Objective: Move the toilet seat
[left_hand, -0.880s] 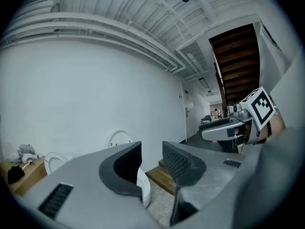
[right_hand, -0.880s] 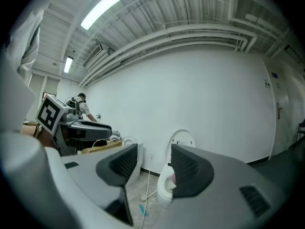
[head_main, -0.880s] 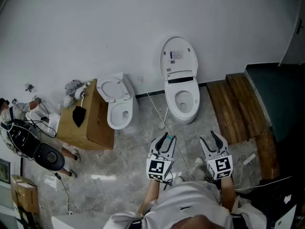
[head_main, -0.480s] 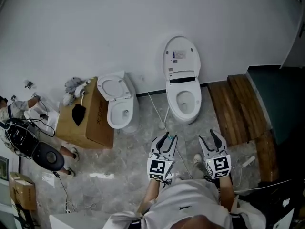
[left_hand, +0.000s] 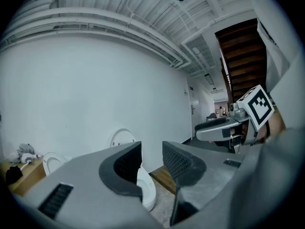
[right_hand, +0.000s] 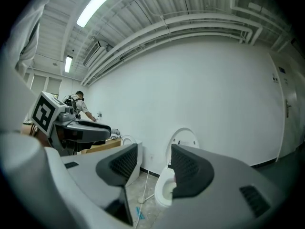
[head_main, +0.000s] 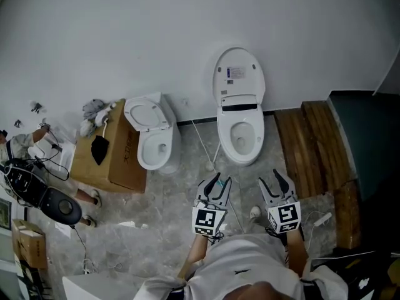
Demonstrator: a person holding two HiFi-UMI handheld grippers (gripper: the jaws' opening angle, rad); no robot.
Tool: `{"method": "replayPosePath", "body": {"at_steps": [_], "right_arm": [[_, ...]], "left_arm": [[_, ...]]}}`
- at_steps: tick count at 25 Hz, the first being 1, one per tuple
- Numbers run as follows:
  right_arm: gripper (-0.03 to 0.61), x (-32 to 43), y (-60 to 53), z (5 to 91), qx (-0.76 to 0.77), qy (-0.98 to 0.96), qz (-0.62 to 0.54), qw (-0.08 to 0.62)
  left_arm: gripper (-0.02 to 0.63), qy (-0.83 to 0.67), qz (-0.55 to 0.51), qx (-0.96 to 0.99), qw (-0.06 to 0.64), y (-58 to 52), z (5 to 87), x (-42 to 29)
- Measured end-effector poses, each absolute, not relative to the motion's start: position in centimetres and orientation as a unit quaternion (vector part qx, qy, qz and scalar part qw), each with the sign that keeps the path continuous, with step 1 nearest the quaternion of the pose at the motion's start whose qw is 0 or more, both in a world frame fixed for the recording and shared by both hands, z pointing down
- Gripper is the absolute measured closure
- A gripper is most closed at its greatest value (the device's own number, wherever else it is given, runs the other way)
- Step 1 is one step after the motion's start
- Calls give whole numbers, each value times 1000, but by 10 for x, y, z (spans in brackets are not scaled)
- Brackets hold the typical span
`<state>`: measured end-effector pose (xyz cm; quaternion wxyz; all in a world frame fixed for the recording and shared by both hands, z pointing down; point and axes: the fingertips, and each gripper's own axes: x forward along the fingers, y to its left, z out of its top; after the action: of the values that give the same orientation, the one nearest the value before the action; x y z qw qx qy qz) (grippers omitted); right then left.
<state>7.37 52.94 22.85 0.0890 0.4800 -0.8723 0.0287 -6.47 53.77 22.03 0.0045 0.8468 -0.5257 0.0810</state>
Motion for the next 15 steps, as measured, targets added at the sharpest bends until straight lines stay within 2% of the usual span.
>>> {"method": "replayPosePath", "body": {"at_steps": [15], "right_arm": [[348,139,430,241,443,-891,46,88]], "left_arm": [[459,-565,95,819,8,451,220,-4]]}}
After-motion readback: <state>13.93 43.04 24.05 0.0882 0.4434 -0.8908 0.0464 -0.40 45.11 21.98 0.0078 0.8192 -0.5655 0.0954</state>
